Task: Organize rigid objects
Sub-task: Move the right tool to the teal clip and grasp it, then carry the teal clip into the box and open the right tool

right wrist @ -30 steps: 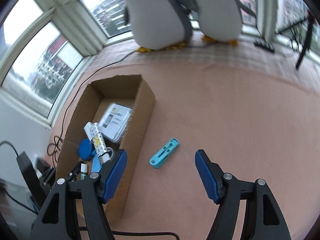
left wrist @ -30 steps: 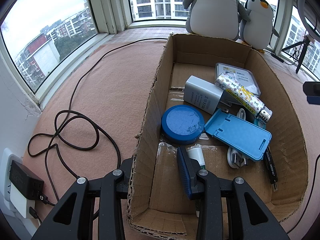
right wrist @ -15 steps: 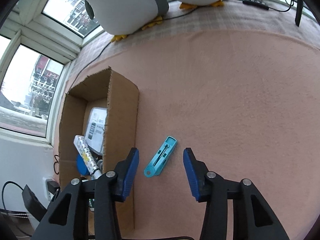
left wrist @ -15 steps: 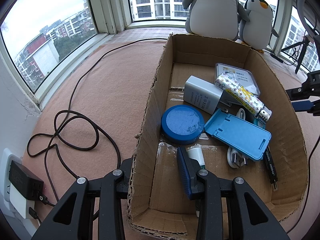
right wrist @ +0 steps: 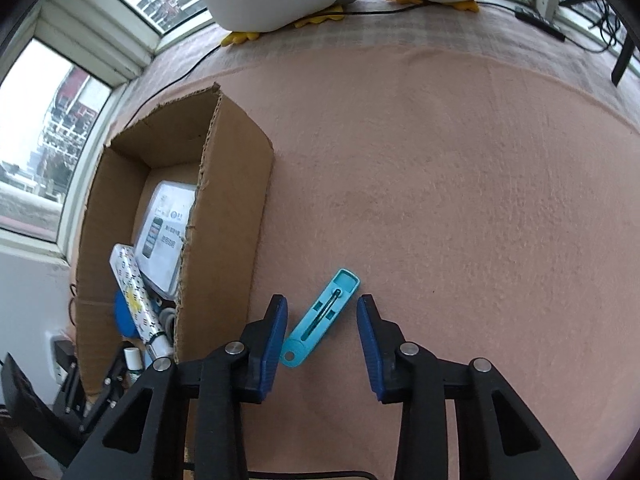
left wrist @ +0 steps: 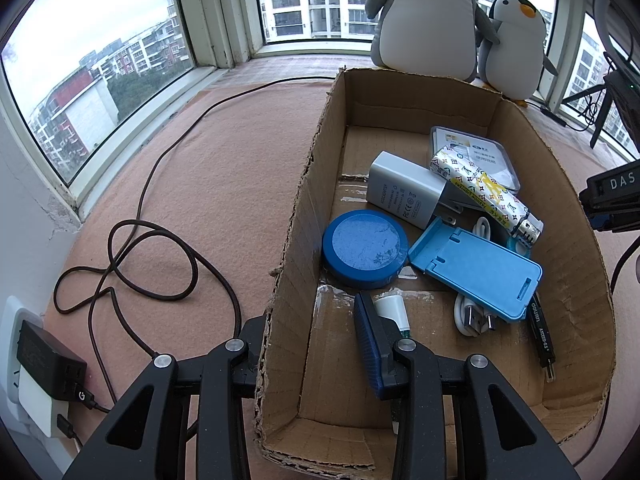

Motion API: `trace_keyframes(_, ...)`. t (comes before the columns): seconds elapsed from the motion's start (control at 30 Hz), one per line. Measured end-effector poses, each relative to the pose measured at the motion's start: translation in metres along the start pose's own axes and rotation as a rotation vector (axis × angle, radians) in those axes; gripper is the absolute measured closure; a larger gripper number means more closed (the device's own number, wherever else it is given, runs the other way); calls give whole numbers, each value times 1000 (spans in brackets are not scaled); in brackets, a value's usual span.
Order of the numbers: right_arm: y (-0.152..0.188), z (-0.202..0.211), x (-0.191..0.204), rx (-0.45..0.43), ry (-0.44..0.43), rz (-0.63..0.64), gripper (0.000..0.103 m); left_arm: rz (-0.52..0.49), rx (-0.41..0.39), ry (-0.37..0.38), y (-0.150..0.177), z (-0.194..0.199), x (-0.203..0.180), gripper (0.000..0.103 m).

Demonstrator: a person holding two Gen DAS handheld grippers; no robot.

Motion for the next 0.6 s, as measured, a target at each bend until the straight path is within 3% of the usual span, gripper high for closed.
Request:
trace_keyframes(0.37, 6, 3, -3, -11, 28, 65, 92, 1, 0, 0, 0, 0, -1, 66)
trace_keyframes(0.6, 16, 12, -10, -39, 21, 66, 92, -1, -1, -1, 0, 0, 0, 66)
Point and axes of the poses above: each gripper's, at about its wrist camera, not at the fingertips, and z roughly against the way its jaws point, x to its left, y to its underside, the point moved 5 cm from there along -z, roughly the way its jaws point, and after that the axes turned 11 degrees about -x, right-handed, at the moved point
